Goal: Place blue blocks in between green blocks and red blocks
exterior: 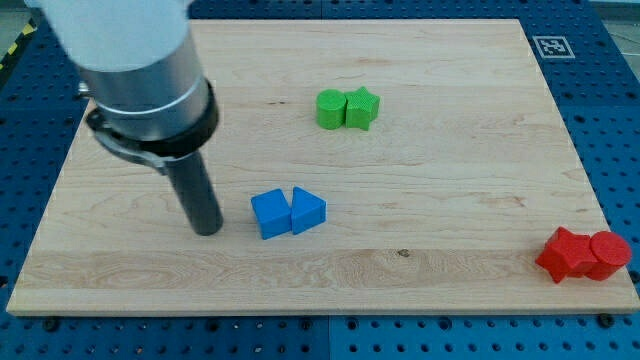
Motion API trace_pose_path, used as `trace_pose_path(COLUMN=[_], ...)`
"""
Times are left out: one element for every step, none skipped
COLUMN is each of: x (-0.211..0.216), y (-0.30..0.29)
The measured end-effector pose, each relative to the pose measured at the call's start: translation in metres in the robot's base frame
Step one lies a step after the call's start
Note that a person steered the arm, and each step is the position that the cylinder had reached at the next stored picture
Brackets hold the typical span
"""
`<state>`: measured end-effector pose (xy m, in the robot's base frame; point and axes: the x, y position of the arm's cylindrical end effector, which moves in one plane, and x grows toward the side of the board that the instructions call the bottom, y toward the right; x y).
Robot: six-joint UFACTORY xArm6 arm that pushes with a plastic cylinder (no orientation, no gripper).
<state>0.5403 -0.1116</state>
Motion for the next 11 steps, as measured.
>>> trace_pose_path(x=[0.000,-0.001,-0.001,-0.003,-0.015,-0.018,-0.018,-0.018,-0.029,-0.035,-0.035], y=[0.029,0.049,0.066,0.087,0.096,0.120,0.143,0.169,0.193,0.213,0.234])
